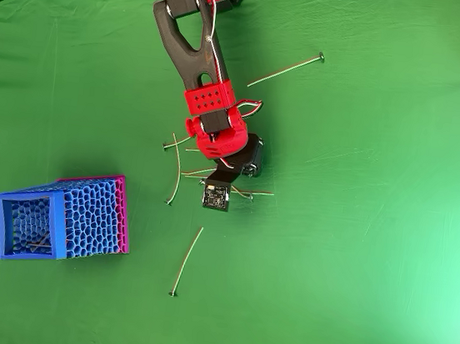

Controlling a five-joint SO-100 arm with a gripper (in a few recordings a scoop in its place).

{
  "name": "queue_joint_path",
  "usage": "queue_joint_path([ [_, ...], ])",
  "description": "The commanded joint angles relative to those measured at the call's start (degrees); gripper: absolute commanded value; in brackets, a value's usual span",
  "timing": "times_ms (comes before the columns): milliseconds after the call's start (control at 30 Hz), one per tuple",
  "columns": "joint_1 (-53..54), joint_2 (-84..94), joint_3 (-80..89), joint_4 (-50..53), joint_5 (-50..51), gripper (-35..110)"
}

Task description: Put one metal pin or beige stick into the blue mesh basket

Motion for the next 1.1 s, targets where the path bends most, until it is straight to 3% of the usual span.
queue_joint_path([
  [0,0.1,0.3,-2.5,-0.4,-0.4,11],
  [200,-0.1,-0.1,-2.8,-0.1,-0.8,1],
  [500,-0.8,1.5,-3.3,0.0,0.7,0],
  [1067,-2.3,24.7,-6.3,10.5,5.4,0],
])
